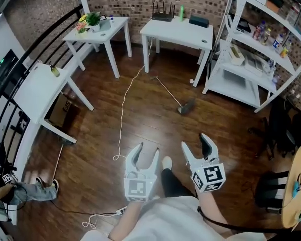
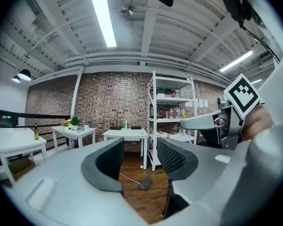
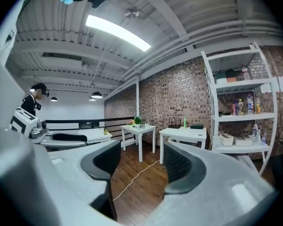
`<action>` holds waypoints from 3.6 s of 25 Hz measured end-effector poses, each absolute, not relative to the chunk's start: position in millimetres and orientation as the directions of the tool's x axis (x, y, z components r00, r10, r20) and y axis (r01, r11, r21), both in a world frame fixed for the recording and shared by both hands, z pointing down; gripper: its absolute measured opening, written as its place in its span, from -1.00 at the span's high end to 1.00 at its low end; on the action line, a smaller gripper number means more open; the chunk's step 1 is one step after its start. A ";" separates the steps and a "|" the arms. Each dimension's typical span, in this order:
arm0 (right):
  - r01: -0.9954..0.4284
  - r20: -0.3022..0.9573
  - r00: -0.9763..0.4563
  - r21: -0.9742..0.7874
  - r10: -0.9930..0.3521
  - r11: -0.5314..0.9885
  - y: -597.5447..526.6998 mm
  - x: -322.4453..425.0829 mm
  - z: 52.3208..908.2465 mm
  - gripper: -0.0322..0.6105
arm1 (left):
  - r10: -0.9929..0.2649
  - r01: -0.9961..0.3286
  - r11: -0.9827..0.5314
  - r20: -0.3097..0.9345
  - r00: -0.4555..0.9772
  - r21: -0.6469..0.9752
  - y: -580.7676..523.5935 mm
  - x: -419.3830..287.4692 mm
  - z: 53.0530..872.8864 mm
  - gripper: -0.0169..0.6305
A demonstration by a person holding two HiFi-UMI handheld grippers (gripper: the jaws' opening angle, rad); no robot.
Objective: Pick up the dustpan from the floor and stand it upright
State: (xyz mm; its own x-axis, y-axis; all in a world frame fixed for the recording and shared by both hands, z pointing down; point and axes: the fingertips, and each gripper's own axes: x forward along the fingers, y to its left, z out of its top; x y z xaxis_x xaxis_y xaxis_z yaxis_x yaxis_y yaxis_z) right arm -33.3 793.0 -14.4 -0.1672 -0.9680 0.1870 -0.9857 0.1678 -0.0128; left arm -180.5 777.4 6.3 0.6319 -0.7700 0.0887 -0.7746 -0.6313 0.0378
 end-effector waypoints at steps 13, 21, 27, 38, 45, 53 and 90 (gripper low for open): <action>-0.971 0.149 -0.235 -0.077 -0.960 0.225 534.9 55.3 -14.6 0.06 | -0.809 -0.806 -0.587 0.094 0.580 -0.075 531.1 -105.2 -11.2 0.24; -0.953 0.271 -0.303 -0.092 -0.914 0.288 419.1 42.1 46.0 0.06 | -0.803 -0.812 -0.583 0.159 0.575 -0.008 394.4 -99.2 41.5 0.24; -0.944 0.358 -0.319 -0.044 -0.877 0.326 277.0 31.9 73.3 0.06 | -0.747 -0.754 -0.657 0.131 0.652 0.005 256.9 -86.4 40.3 0.26; -0.932 0.556 -0.342 -0.099 -0.757 0.349 126.7 11.9 138.5 0.06 | -0.656 -0.693 -0.716 0.256 0.710 0.087 96.4 -71.6 118.0 0.31; -0.930 0.686 -0.337 -0.137 -0.645 0.341 73.6 42.8 229.4 0.06 | -0.643 -0.685 -0.708 0.244 0.726 0.173 61.6 -67.0 177.5 0.35; -0.872 0.781 -0.409 -0.183 -0.471 0.454 -52.3 75.4 377.3 0.06 | -0.647 -0.757 -0.621 0.412 0.642 0.205 -29.5 -41.1 296.4 0.25; -0.848 0.988 -0.050 0.034 -0.145 0.529 -214.1 190.7 1046.6 0.58 | -0.611 -0.767 -0.575 0.473 0.634 0.284 -143.9 -28.6 757.9 0.26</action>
State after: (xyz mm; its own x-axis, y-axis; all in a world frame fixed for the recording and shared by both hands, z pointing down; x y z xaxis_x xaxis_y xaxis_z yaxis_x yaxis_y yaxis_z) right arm 190.7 -214.1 1046.6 -0.0502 -0.1449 0.9882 -0.8482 0.5286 0.0345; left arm -28.6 -143.9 757.9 0.6342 -0.6114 0.4734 -0.7669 -0.5753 0.2845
